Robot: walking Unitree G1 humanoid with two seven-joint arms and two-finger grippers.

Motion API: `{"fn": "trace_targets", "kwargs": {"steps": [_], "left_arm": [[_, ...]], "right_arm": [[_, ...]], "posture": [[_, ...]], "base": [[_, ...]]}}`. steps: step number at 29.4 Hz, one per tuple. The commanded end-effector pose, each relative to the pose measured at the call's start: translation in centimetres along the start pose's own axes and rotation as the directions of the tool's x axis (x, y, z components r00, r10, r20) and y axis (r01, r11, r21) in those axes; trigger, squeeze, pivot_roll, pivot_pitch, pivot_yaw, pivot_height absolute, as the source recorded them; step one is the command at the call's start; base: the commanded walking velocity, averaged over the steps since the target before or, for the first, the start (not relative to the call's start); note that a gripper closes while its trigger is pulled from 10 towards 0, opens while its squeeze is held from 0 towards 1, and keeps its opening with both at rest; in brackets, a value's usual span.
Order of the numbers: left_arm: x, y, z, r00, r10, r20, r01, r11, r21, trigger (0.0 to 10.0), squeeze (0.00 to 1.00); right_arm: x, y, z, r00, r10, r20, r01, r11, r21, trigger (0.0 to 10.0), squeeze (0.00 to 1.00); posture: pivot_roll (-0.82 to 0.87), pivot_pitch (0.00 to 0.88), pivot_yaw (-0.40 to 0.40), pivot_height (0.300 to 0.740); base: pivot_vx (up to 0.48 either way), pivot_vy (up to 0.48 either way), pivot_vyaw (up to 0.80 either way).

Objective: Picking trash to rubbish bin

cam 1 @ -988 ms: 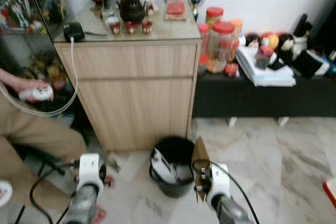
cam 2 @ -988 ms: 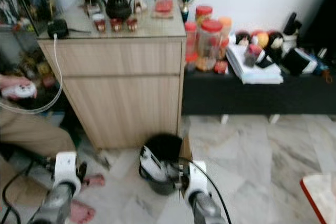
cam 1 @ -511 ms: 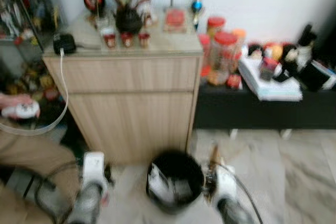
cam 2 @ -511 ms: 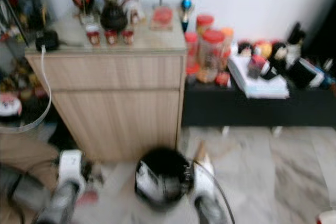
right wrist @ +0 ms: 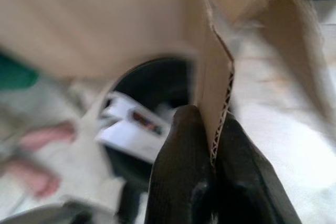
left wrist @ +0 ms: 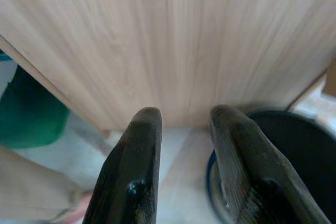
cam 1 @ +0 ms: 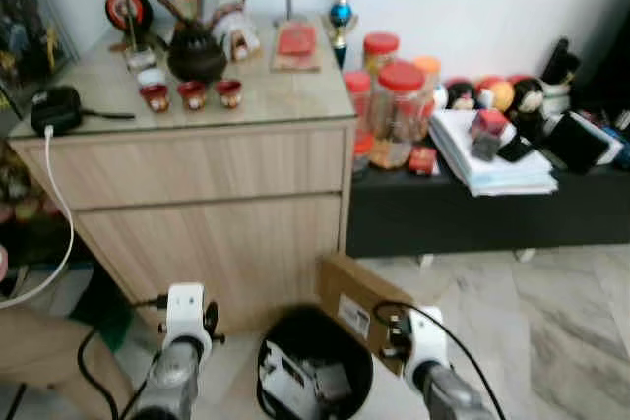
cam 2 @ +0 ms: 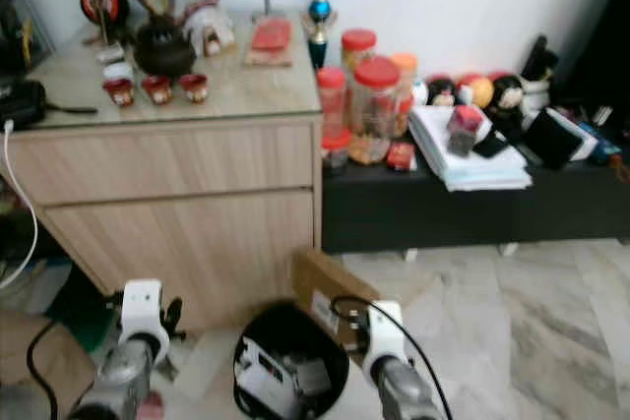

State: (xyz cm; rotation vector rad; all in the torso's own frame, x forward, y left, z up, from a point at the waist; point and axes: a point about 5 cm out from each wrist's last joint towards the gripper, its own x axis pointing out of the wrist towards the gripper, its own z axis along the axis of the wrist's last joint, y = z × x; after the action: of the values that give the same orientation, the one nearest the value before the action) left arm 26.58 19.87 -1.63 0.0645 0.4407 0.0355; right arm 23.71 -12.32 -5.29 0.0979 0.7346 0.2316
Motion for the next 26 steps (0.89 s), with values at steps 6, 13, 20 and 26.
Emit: {"fn": "trace_targets", "kwargs": {"steps": [6, 13, 20, 26], "left_arm": [[0.4, -3.6, 0.1, 0.975, -0.212, -0.068, 0.219, 0.969, 0.112, 10.0, 0.00], [0.5, -4.2, 0.0, 0.963, -0.252, -0.097, 0.264, 0.954, 0.139, 10.0, 0.00], [0.4, -4.5, -0.3, 0.953, -0.277, -0.123, 0.293, 0.946, 0.141, 10.0, 0.00], [0.3, -4.8, -0.4, 0.949, -0.289, -0.128, 0.306, 0.941, 0.142, 10.0, 0.00]], "right_arm": [[-0.1, -0.4, -0.7, 0.997, 0.004, -0.078, -0.013, 0.993, -0.120, 10.0, 0.00], [0.1, 0.2, -0.1, 0.997, 0.025, -0.079, -0.037, 0.986, -0.161, 10.0, 0.00], [0.6, 1.1, 0.8, 0.996, 0.053, -0.072, -0.067, 0.975, -0.210, 10.0, 0.00], [0.8, 1.9, 1.4, 0.994, 0.082, -0.072, -0.098, 0.961, -0.259, 10.0, 0.00]], "posture": [[0.08, 0.033, 0.012, 0.740], [0.08, 0.035, 0.008, 0.740], [0.09, 0.036, 0.001, 0.740], [0.10, 0.040, -0.009, 0.740]], "base": [[0.000, 0.000, 0.00], [0.000, 0.000, 0.00], [0.000, 0.000, 0.00], [0.000, 0.000, 0.00]]}}
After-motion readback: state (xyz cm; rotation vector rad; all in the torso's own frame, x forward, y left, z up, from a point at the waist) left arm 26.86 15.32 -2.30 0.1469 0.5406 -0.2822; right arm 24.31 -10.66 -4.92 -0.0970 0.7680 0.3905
